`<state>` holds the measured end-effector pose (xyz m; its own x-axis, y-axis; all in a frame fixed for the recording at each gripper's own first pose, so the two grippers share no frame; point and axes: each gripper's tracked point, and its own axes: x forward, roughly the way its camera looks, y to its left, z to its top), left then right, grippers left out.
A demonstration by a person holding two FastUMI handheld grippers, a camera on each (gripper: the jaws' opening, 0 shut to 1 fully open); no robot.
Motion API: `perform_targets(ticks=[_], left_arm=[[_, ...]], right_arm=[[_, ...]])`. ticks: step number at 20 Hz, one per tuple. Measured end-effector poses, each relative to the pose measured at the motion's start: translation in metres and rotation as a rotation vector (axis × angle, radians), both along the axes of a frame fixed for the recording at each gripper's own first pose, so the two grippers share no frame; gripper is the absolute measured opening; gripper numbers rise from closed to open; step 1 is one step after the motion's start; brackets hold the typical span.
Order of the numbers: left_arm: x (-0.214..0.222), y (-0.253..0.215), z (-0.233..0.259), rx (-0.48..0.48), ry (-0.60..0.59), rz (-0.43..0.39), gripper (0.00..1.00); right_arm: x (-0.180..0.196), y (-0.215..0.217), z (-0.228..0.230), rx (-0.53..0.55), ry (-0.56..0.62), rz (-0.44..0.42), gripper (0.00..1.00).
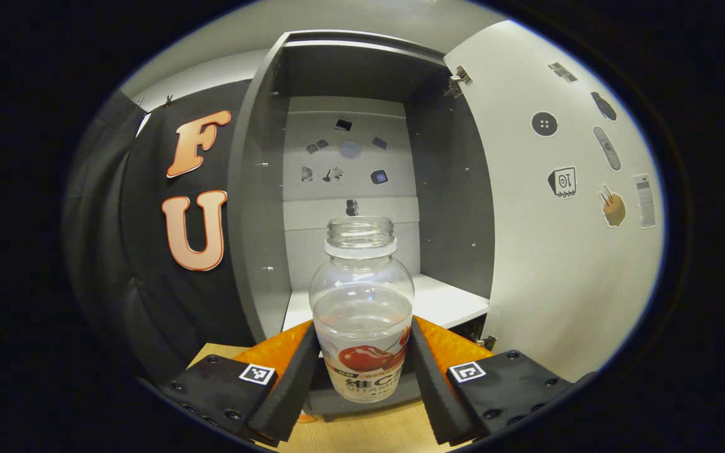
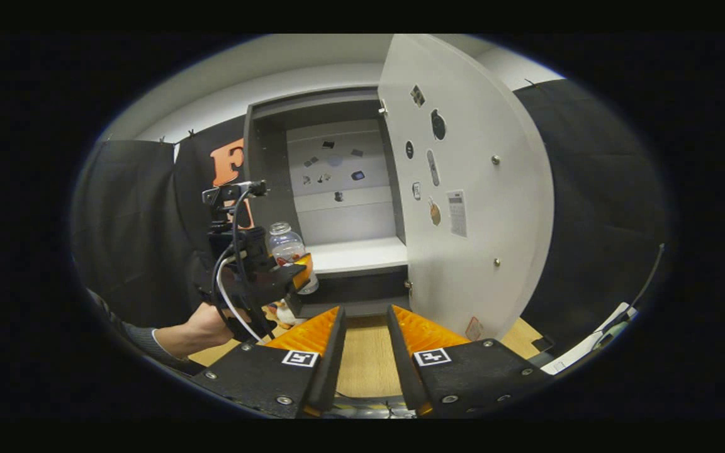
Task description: Open the cabinet door with the right hand, grasp the bottle in the cabinet with the left hand and place it on the coaster, then close the cabinet door with the right hand.
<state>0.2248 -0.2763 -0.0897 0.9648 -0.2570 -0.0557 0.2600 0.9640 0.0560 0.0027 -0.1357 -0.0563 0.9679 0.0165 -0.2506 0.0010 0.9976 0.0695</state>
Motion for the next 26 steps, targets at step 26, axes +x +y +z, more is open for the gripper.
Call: perform_targets(ticks=[26], left_arm=[[-0.143,0.074,-0.266,0.076,0.287,0.192,0.86]], right_arm=[[-0.043,0.001,-0.098,-0.002,0.283,0.09,0.42]])
